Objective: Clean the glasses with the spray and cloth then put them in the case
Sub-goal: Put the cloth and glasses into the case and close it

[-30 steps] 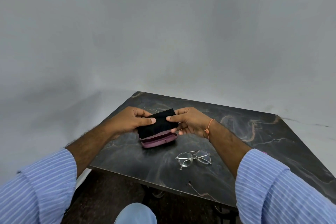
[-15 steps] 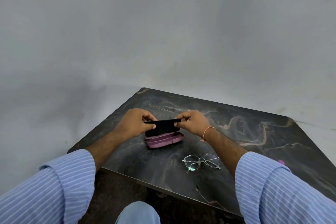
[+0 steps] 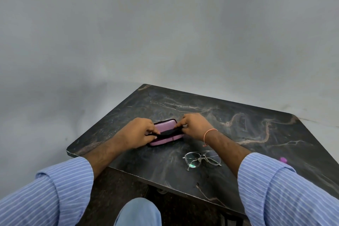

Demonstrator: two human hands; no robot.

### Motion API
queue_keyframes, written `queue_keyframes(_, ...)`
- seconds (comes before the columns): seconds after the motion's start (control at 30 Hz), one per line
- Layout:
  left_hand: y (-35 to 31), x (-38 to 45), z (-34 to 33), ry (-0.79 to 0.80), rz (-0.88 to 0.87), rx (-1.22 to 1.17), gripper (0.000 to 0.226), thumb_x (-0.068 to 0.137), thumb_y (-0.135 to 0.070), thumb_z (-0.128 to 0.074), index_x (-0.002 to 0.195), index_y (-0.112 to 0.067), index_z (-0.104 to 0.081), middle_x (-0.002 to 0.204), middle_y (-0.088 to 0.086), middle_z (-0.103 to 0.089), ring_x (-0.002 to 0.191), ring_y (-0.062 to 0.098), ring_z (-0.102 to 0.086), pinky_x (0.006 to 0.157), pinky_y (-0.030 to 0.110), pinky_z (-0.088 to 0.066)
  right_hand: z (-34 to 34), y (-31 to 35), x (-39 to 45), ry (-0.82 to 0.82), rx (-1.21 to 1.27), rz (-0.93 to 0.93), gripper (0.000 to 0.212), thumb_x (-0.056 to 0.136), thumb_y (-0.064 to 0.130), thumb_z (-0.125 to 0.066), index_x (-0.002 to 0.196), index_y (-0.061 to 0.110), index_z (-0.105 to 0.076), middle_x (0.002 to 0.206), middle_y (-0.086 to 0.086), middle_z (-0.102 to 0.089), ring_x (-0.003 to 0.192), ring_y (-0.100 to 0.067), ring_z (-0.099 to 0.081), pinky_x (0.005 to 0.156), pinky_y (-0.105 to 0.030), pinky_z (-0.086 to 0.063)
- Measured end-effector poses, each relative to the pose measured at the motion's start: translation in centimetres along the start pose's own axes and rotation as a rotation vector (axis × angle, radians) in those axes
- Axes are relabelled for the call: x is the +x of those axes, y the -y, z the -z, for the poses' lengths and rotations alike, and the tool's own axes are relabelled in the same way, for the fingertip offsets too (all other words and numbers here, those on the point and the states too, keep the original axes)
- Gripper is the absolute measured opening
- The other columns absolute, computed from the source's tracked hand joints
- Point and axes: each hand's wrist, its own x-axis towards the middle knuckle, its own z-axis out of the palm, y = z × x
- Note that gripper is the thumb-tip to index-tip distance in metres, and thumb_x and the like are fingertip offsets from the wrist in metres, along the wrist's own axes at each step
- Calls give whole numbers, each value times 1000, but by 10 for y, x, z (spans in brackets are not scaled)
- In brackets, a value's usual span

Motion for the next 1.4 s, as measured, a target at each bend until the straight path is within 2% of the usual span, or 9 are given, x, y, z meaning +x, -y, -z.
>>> queue_keyframes(0.13,-6,-4,0,20,-48,-25,19,96,-29,-80,114,-31,-86,104,-14,-79,87,-7,-65,80,5,-43,7,0,-5,41,-108,85,38,99,14,-65,128,35,-78,129,4,-73,119,-22,-66,97,-28,-44)
queue_keyframes(0.3,-14,-8,2,103,-94,42,28,101,-40,-64,115,-29,-85,103,-12,-81,89,1,-69,86,29,-58,13,2,-16,73,-259,193,45,102,12,-56,137,35,-72,141,3,-68,129,-25,-61,101,-34,-46)
queue_keyframes(0.4,-19,-12,6,139,-108,94,42,104,-57,-54,120,-31,-82,105,-14,-78,92,1,-65,89,28,-55,13,4,-22,67,-273,206,52,97,11,-53,143,32,-68,146,3,-64,130,-28,-56,107,-39,-48)
queue_keyframes(0.53,-19,-17,8,136,-160,201,38,104,-57,-60,127,-32,-79,111,-13,-74,102,4,-62,92,28,-54,13,2,-31,-31,-250,302,54,84,27,-55,134,34,-73,135,9,-66,120,-22,-58,100,-40,-53)
queue_keyframes(0.7,-13,-21,9,117,-185,333,35,104,-55,-57,131,-40,-75,118,-21,-72,115,5,-61,96,32,-56,10,-1,-38,10,-312,379,37,91,40,-54,116,36,-81,115,13,-73,107,-21,-58,84,-43,-58)
queue_keyframes(0.87,-9,-27,8,97,-137,327,30,103,-54,-64,127,-42,-77,116,-20,-74,118,6,-61,98,33,-56,8,1,-46,13,-321,391,38,94,44,-52,114,35,-83,113,12,-76,104,-24,-61,81,-30,-50)
queue_keyframes(1.03,-11,-28,3,48,-53,250,27,100,-50,-72,123,-39,-81,111,-17,-77,115,8,-61,98,27,-51,8,-5,-52,25,-319,349,42,93,53,-50,106,32,-84,111,13,-75,104,-23,-62,97,-52,-57)
queue_keyframes(1.23,-16,-28,-13,-29,145,-64,15,81,-48,-92,92,-38,-87,115,-25,-64,109,-1,-59,96,28,-52,22,-3,-65,62,-299,299,26,94,43,-65,99,26,-84,110,8,-77,105,-22,-65,86,-29,-50)
queue_keyframes(1.4,-28,-26,-21,-49,363,-299,19,71,-42,-100,82,-36,-87,141,-21,-49,130,-1,-48,107,29,-42,28,-9,-75,94,-244,221,24,95,43,-67,101,27,-83,110,7,-78,105,-21,-68,89,-36,-55)
